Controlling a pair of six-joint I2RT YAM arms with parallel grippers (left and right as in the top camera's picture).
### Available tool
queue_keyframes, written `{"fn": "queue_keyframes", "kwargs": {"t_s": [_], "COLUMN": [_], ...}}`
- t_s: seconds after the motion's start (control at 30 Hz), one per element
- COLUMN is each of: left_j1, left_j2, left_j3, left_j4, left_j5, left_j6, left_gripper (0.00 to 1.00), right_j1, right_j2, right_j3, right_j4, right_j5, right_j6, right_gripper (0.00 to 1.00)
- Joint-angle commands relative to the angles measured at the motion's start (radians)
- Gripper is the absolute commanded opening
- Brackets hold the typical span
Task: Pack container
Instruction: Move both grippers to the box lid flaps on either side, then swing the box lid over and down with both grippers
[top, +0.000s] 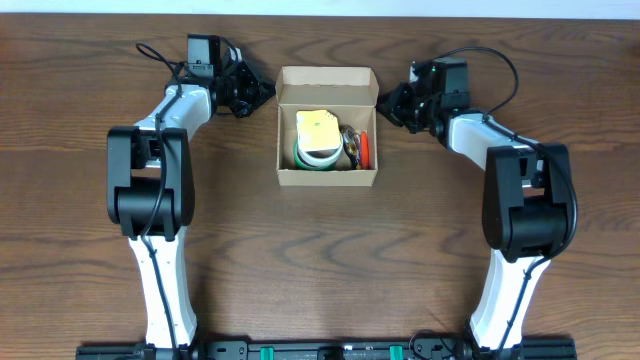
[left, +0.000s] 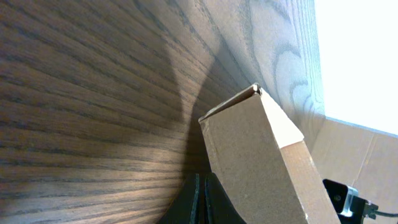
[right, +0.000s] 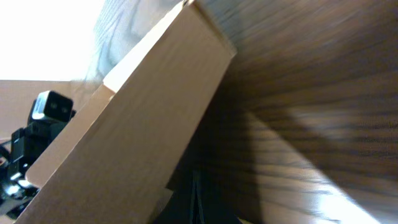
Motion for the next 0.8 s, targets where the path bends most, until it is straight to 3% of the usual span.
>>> {"fn": "queue_keyframes", "kwargs": {"t_s": [0.0,0.33,0.77], "left_j1": [-0.003,-0.006,0.025], "left_j2": [-0.002,-0.003,-0.023], "left_j3": [0.02,0.02,0.021], "left_j4": [0.003,0.095,0.295], "left_j5": [0.032,0.132,0.299], "left_j6": [-0.005,0.0,0.0], "left_gripper": [0.06,0.05,0.06], "right_j1": [0.014,0.013,-0.021], "right_j2": [0.015,0.015,0.014], "right_j3": [-0.001,-0.001,0.0], "right_j4": [0.002,0.071,0.261], "right_j5": [-0.022,-0.035,-0.208], "right_j6": [0.022,0.021,-0.062], "right_gripper": [0.02,0.02,0.01]}}
